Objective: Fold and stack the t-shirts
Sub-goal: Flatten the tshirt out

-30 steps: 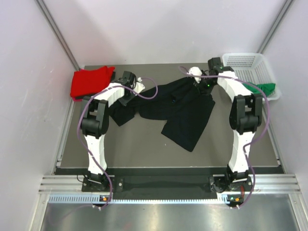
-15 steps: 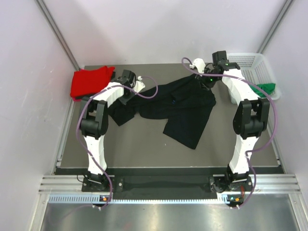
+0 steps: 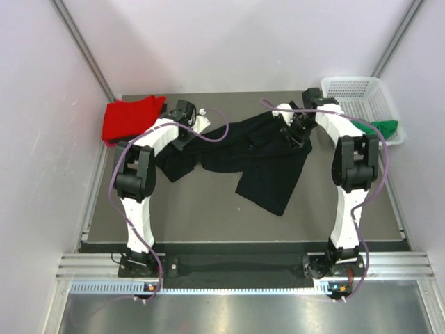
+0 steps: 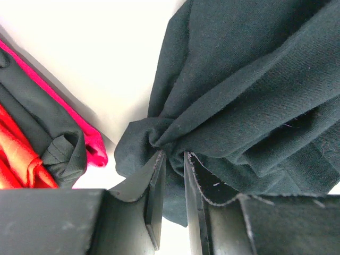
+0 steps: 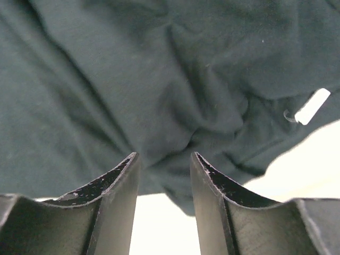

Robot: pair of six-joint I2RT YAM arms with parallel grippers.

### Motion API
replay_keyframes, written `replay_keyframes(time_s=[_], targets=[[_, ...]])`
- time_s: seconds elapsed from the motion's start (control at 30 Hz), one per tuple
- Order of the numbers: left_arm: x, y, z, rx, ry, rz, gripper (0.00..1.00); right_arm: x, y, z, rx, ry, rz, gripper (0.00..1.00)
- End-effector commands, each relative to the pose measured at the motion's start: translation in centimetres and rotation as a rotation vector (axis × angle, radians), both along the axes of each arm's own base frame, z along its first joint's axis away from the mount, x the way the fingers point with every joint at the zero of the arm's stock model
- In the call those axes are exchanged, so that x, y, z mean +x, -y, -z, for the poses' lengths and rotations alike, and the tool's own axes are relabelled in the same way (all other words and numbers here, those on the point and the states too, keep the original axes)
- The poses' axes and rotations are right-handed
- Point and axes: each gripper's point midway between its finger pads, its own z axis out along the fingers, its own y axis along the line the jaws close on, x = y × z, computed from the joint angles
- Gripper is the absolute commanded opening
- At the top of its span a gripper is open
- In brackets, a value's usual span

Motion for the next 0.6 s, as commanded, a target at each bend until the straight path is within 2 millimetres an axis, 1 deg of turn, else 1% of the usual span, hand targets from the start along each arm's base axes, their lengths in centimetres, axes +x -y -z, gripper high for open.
replay_keyframes(time_s=[0.0,0.1,0.17,0.27,0.3,0.33,0.4,0.43,0.47,0.5,0.57], targets=[[0.4,0.5,-2.1,-0.019,0.048,-0.002,0.26,1.5,-0.3,0.3,0.036,-0.024,0.023,0.43],[0.3,0.5,-1.9,-0.014,0.041,-0.002,0.26,1.9,-0.6,1.1,0.047,-0.042,0.028,0.44],[0.2,0.6,-1.8,-0.012,0.037,-0.003,0.26,2.0,-0.6,1.3,0.049,-0.046,0.035,0.45],[0.2,0.6,-1.8,-0.008,0.036,-0.001,0.26,2.2,-0.6,1.7,0.044,-0.05,0.037,0.44],[0.2,0.5,-1.7,-0.007,0.035,-0.002,0.26,2.1,-0.5,1.8,0.043,-0.058,0.033,0.42],[0.1,0.5,-1.7,-0.007,0.034,-0.005,0.26,2.0,-0.7,1.9,0.047,-0.065,0.024,0.34],[0.1,0.5,-1.7,-0.006,0.036,-0.004,0.26,2.1,-0.8,1.4,0.057,-0.057,0.022,0.27],[0.1,0.5,-1.7,-0.005,0.035,-0.006,0.26,2.1,-1.1,1.1,0.072,-0.052,0.019,0.21],[0.2,0.5,-1.8,-0.005,0.037,-0.005,0.26,2.4,-1.2,0.6,0.084,-0.039,0.022,0.19],[0.2,0.4,-1.7,-0.005,0.036,-0.006,0.26,2.7,-1.5,-0.5,0.095,-0.015,0.025,0.16],[0.2,0.6,-1.8,-0.005,0.039,-0.002,0.26,3.0,-2.0,-1.9,0.128,0.007,0.038,0.12]])
